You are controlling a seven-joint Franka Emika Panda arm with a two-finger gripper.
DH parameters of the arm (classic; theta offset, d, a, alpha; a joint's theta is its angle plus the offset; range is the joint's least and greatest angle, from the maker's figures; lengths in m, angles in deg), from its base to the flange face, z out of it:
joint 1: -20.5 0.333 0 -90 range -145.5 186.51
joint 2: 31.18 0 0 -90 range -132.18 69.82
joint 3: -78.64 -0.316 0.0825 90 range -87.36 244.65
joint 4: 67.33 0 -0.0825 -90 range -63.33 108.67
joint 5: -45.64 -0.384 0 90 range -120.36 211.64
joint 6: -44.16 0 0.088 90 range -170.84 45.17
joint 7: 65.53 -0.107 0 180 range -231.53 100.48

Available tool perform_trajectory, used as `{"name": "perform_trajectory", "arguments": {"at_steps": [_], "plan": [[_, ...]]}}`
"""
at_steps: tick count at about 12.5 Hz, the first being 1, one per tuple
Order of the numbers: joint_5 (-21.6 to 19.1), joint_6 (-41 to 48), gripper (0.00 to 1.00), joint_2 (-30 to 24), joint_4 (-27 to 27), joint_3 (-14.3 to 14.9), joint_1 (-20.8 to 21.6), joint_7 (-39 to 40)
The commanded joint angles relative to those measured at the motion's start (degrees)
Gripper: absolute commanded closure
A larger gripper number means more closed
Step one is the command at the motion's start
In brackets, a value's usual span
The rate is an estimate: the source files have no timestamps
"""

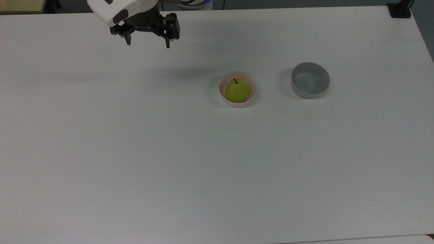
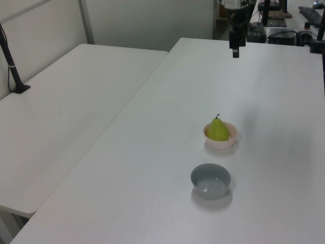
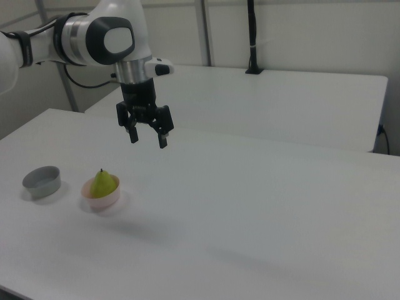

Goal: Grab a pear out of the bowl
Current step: 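Move the open gripper over the pink bowl holding the pear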

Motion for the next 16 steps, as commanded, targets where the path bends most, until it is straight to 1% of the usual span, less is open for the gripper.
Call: {"name": "perform_trajectory", "arguments": {"at_steps": [1,4,5,6,8,10,13,14,15,16], "plan": [[0.7,1.0,0.0,-1.5,1.2,-0.6,-0.3,-0.8],[0.5,0.5,0.0,-1.3,1.1,-0.6,-0.2,-0.9],[0.5,0.4,0.0,-1.3,1.1,-0.4,0.6,-0.9],[0.4,0.4,0.0,-1.3,0.9,0.0,2.0,-0.9],[0.4,0.2,0.0,-1.0,0.9,0.1,6.6,-1.1],[0.2,0.2,0.0,-0.8,0.8,1.0,12.0,-1.2],[-0.3,-0.2,0.0,-0.3,0.7,1.4,18.6,-1.3],[-1.4,-0.4,0.0,-0.1,0.7,1.4,19.7,-1.3],[-3.7,-1.6,0.0,0.9,0.7,1.3,20.1,-1.3],[-3.9,-3.9,0.0,1.5,1.1,1.1,20.2,-1.2]]}}
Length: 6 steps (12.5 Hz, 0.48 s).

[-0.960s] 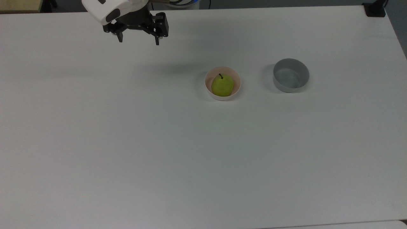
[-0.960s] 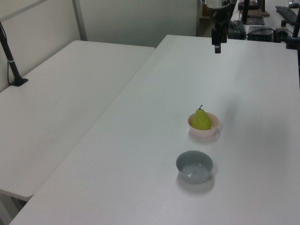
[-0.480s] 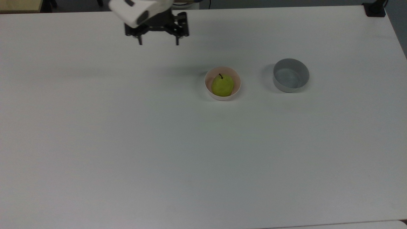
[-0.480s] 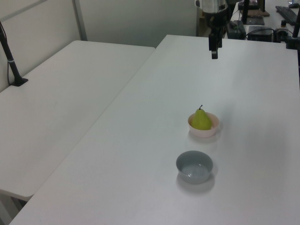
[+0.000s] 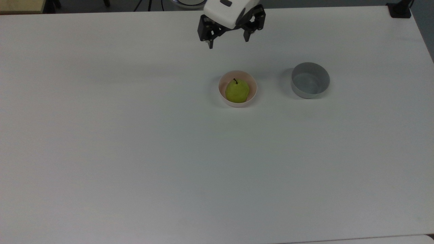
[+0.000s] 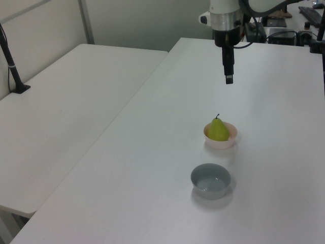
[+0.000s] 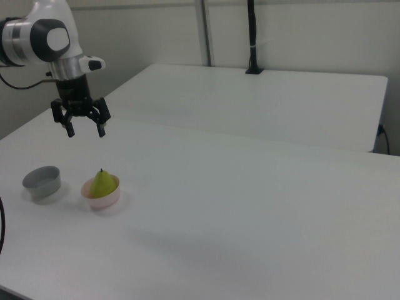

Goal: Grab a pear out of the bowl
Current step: 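Move the open gripper over the pink bowl holding the pear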

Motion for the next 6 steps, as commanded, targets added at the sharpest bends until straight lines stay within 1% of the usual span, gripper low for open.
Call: {"name": "perform_trajectory", "arguments": {"at_steps": [1,4,6], "plan": [[-2.2,-5.1,0.0,2.4,1.0,0.8,1.7,-0.2],[-1.7,-5.4,0.0,6.3,1.2,0.8,3.5,0.0],[-1.5,-8.5,0.0,8.1,3.1,0.8,3.6,0.6]]}}
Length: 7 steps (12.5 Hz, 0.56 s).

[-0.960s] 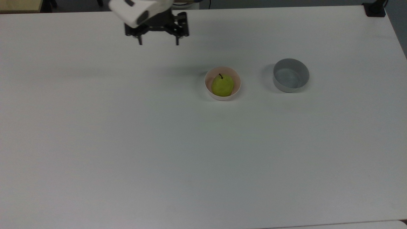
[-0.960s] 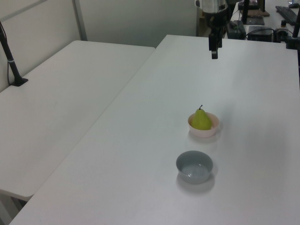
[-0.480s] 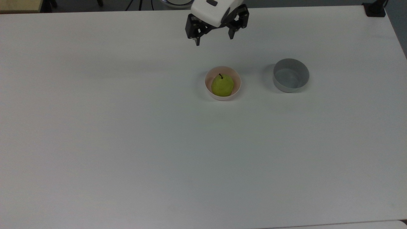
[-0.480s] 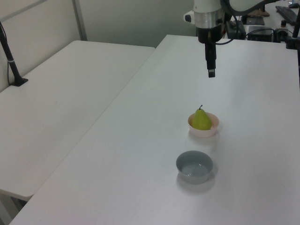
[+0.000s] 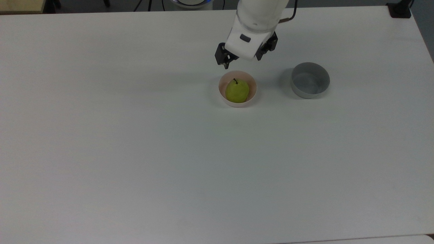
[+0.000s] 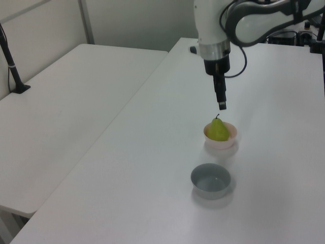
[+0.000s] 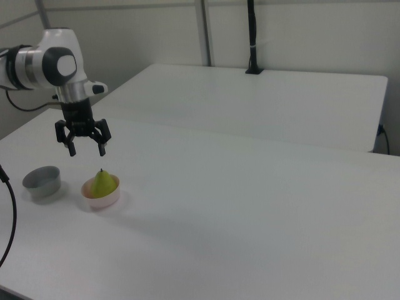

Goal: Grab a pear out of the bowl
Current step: 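Move the open gripper over the pink bowl holding the pear, then lower the gripper onto the pear and close on it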

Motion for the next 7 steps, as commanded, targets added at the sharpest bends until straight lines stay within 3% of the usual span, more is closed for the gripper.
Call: {"name": "perform_trajectory", "arguments": {"at_steps": [1,4,7], "plan": [[-0.1,-6.4,0.0,2.6,2.8,0.8,1.0,0.6],[1.3,-7.3,0.0,6.4,3.5,0.8,1.0,3.2],[2.5,-9.6,0.13,7.8,5.9,0.8,1.8,3.4]]}}
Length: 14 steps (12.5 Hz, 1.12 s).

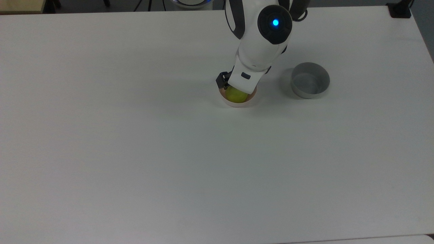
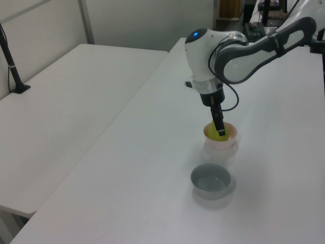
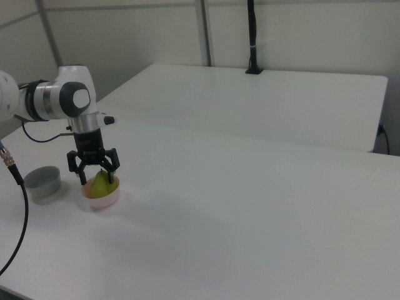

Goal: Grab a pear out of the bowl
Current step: 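Lower the gripper onto the pear and close on it, then lift the pear up out of the pink bowl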

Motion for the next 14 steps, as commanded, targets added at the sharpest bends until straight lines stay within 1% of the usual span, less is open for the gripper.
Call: {"name": "perform_trajectory", "arguments": {"at_steps": [1,2,4,5,7,9,11,13,14], "plan": [[1.3,-5.3,0.23,0.2,3.1,0.7,1.4,1.2],[1.3,-5.3,0.34,0.3,3.1,0.7,1.4,1.4],[1.0,-5.3,0.79,0.1,2.7,0.7,1.3,2.3],[1.0,-4.9,0.82,-0.4,2.7,0.7,1.3,2.6],[0.6,-3.1,0.82,-3.3,2.5,0.7,0.7,4.5],[0.2,0.9,0.82,-6.8,0.2,0.9,-0.4,6.0],[-1.9,3.6,0.82,-9.5,-0.9,0.9,-2.6,8.2],[-2.0,6.2,0.82,-11.6,-1.4,0.7,-4.6,9.1],[-2.0,6.7,0.82,-11.7,-1.4,0.6,-5.6,9.4]]}}
